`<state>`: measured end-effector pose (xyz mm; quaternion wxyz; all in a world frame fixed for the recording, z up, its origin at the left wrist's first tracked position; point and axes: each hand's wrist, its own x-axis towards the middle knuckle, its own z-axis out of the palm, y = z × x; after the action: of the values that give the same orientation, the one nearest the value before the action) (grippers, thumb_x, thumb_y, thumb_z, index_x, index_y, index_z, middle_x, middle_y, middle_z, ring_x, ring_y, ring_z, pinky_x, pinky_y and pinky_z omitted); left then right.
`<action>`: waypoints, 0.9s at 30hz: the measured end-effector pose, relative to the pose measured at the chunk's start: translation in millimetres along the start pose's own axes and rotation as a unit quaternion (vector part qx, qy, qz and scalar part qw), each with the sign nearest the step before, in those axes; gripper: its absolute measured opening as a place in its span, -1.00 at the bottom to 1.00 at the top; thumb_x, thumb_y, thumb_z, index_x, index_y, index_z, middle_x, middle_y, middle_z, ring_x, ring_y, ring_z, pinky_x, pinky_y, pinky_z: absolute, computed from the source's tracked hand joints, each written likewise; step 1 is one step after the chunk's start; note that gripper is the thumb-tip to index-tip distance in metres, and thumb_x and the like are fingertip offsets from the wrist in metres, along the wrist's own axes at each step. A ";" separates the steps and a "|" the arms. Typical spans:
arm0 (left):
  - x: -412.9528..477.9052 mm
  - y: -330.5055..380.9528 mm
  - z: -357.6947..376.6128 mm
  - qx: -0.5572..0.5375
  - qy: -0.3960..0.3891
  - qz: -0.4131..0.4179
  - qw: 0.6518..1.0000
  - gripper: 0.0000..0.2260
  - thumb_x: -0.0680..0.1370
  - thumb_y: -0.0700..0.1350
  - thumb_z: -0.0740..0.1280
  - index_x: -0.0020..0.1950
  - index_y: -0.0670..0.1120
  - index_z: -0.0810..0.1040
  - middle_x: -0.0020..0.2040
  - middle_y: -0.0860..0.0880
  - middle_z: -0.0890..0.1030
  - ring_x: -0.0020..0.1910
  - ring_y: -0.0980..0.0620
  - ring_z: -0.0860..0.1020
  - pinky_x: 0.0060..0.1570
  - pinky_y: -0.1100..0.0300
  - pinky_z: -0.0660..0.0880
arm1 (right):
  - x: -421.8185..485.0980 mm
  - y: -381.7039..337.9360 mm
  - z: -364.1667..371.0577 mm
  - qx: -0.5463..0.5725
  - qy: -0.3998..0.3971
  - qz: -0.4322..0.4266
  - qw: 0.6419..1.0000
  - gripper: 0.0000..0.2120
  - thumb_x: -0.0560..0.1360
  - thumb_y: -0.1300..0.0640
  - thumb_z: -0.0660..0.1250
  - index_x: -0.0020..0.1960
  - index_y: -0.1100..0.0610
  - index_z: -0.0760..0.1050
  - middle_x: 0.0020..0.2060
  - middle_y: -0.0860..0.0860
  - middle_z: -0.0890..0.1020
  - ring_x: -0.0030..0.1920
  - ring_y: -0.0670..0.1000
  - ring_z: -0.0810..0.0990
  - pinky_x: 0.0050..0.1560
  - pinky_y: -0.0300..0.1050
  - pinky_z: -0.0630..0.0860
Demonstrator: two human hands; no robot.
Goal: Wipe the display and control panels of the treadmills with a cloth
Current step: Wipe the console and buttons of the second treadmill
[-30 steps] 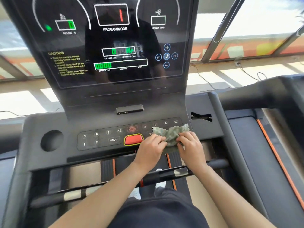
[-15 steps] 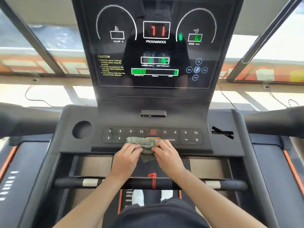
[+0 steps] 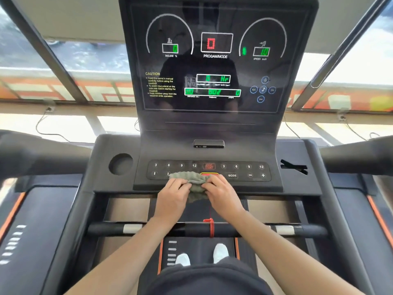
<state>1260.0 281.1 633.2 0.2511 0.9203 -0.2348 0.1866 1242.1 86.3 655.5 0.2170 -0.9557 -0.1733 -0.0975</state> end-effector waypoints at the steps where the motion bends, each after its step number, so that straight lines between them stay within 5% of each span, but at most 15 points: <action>1: 2.2 5.4 3.2 -0.006 -0.003 0.010 1.000 -0.89 0.46 -0.27 0.51 -0.04 -0.12 0.70 -0.07 -0.01 0.66 -0.06 -0.04 0.60 -0.13 0.10 0.60 | -4.6 2.4 -4.0 -0.010 0.010 0.012 1.000 -0.80 0.37 0.40 0.46 -0.07 0.19 0.64 -0.12 0.06 0.57 -0.12 0.11 0.50 0.00 -0.08 0.51; 8: 6.1 12.9 14.5 -0.018 -0.027 0.054 0.998 -0.92 0.48 -0.21 0.51 -0.04 -0.09 0.71 -0.06 0.00 0.66 -0.06 -0.03 0.58 -0.17 0.08 0.61 | -23.4 8.6 -14.8 -0.041 0.063 0.097 0.992 -0.83 0.39 0.39 0.47 -0.07 0.20 0.65 -0.14 0.07 0.59 -0.14 0.13 0.49 -0.07 -0.01 0.56; 20: -28.9 -69.7 -41.1 0.077 0.058 -0.082 0.992 -0.90 0.55 -0.16 0.39 0.00 -0.13 0.69 -0.02 -0.05 0.68 -0.05 -0.10 0.56 -0.04 0.11 0.49 | 32.6 -54.7 42.3 -0.007 -0.039 -0.059 0.997 -0.63 0.36 0.42 0.43 0.15 0.25 0.61 0.10 0.16 0.62 0.08 0.23 0.55 0.25 0.07 0.48; 24: -30.4 -76.5 -46.1 0.101 0.052 -0.129 0.985 -0.77 0.61 -0.11 0.31 0.09 -0.20 0.70 0.09 -0.13 0.69 0.04 -0.13 0.58 0.09 0.04 0.54 | 38.0 -60.7 56.4 -0.055 -0.102 -0.089 0.989 -0.50 0.43 0.21 0.48 0.36 0.19 0.51 0.36 0.14 0.52 0.35 0.16 0.47 0.40 0.06 0.40; 27: -29.0 -62.2 -37.7 0.104 0.006 -0.134 0.986 -0.69 0.62 -0.09 0.24 0.19 -0.22 0.67 0.24 -0.20 0.65 0.22 -0.20 0.58 0.25 -0.05 0.52 | 32.6 -59.6 49.1 -0.099 -0.106 -0.048 0.988 -0.42 0.56 -0.04 0.34 0.50 0.17 0.35 0.50 0.13 0.36 0.51 0.12 0.30 0.54 0.06 0.16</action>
<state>1260.4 359.2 626.8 0.1779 0.9634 -0.0874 0.1802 1255.3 168.2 643.1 0.0970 -0.9679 -0.2307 -0.0222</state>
